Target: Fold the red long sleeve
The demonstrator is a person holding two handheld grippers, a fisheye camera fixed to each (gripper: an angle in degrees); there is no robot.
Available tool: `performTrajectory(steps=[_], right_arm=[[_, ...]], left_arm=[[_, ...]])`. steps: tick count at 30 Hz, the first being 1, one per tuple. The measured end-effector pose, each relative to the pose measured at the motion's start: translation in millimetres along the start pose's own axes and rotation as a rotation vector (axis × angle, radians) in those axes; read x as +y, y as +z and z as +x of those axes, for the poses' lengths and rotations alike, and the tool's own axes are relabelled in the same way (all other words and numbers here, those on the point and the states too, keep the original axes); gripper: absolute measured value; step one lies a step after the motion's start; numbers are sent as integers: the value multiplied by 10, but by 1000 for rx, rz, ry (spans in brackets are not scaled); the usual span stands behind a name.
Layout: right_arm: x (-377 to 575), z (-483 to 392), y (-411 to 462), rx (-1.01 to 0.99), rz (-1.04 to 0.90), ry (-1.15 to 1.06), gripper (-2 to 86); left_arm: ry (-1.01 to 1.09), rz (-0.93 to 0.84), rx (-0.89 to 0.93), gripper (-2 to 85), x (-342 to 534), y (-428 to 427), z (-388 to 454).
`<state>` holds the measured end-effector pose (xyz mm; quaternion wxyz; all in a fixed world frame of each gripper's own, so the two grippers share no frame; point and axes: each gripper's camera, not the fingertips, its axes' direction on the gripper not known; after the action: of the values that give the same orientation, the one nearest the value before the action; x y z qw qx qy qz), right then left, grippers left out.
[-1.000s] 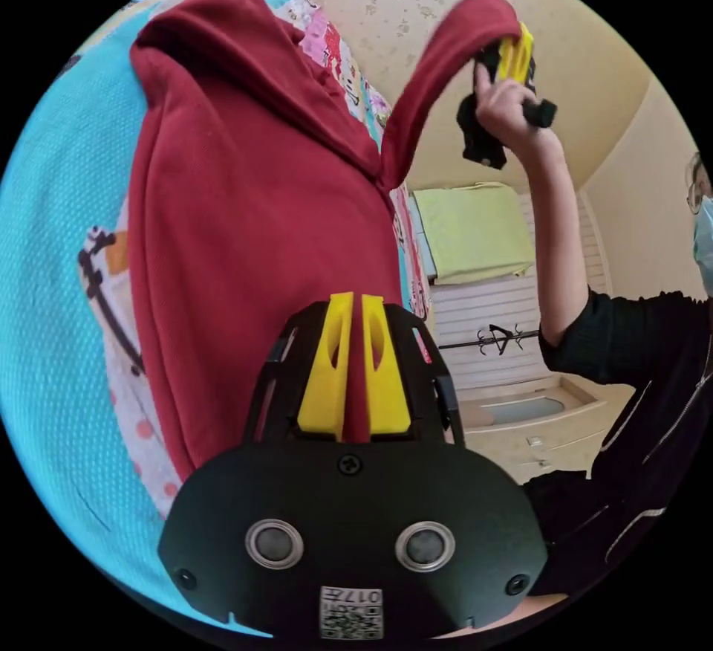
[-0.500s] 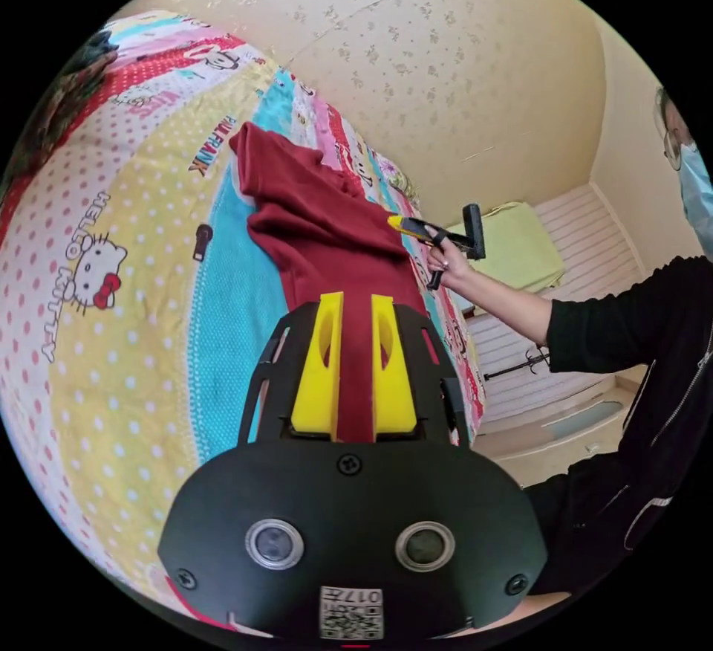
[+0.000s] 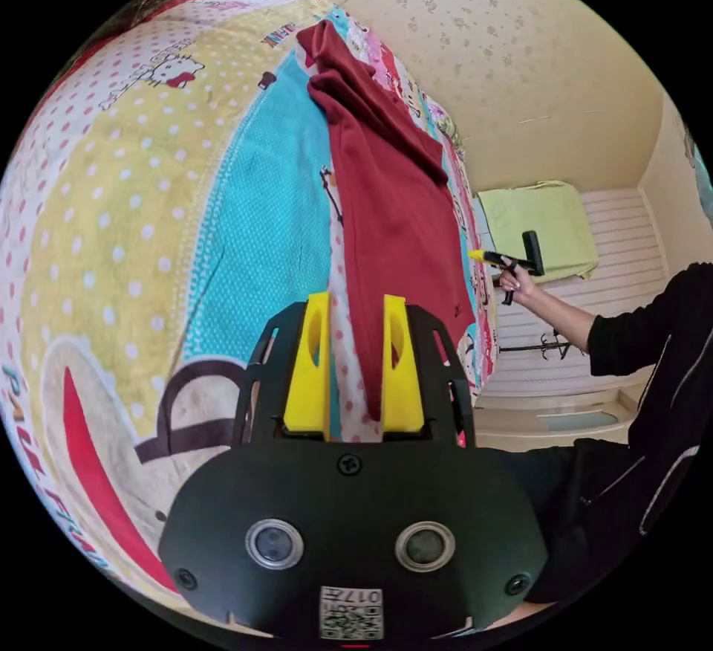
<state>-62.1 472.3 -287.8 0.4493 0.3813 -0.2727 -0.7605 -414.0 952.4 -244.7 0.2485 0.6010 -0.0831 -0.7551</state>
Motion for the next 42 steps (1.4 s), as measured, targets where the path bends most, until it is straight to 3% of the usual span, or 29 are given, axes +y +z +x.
performTrajectory(steps=[4,8,13,17,22,29,35,39,42], right_arm=[[1010,387,194,-222,88,228,118],[1407,540,452,-287,127,255,120],[1585,771,619,-463,253,303,73],[1666,767,706,-510,265,307,46],[1825,751,471,-554,347,345,37],[1956,368,-283,-596,318,275,35],[2476,-7,-586,-561,130,252,35],[3153,-110,-506,-611,66,332,35],[3409,-23,-301,-606,51,377,35]], left_arm=[[-40,0,64,135,221,154,61],[99,11,-109,149,375,336,322],[107,-31,-162,151,324,475,373],[-45,-37,-214,71,300,509,282],[-254,-124,-25,33,224,456,122],[-151,-132,38,25,0,-479,760],[-180,-249,-4,24,435,-1070,1085],[-358,-368,10,25,1278,-1026,988],[-521,-360,57,25,1750,-899,731]])
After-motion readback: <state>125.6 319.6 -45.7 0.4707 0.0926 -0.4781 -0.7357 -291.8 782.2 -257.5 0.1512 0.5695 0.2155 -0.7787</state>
